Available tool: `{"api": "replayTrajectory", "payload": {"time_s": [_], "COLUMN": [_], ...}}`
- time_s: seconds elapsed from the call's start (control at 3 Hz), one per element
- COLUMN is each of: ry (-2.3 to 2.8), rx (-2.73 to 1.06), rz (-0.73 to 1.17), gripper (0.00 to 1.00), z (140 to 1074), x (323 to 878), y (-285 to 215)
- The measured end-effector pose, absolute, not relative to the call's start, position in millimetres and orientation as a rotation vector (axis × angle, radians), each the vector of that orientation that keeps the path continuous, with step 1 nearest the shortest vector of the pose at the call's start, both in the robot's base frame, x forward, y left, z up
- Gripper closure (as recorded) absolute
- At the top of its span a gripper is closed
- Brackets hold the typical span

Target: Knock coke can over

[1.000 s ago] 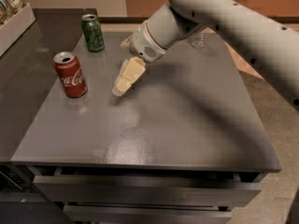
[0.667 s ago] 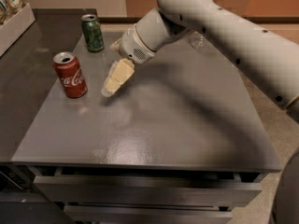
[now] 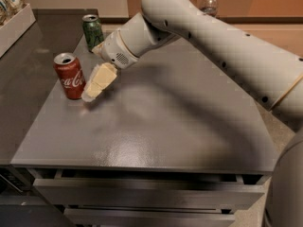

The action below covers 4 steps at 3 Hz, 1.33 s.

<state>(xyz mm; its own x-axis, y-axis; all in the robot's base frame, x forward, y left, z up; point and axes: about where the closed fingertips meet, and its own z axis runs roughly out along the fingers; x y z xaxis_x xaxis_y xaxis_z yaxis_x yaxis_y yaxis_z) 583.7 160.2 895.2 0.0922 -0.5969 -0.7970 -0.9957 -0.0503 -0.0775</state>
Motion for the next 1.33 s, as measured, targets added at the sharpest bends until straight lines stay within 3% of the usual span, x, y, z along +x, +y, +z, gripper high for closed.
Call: {"api": "replayTrajectory", "payload": {"time_s": [1.0,1.33], "ry": [1.515,1.519], "rx": [-1.695,-1.672], "rz": [0.876,0.892], "gripper": [0.00,0.18], "z": [893.1,894.1], "x": [590.2,599.6], "y": [210.1,216.7]}}
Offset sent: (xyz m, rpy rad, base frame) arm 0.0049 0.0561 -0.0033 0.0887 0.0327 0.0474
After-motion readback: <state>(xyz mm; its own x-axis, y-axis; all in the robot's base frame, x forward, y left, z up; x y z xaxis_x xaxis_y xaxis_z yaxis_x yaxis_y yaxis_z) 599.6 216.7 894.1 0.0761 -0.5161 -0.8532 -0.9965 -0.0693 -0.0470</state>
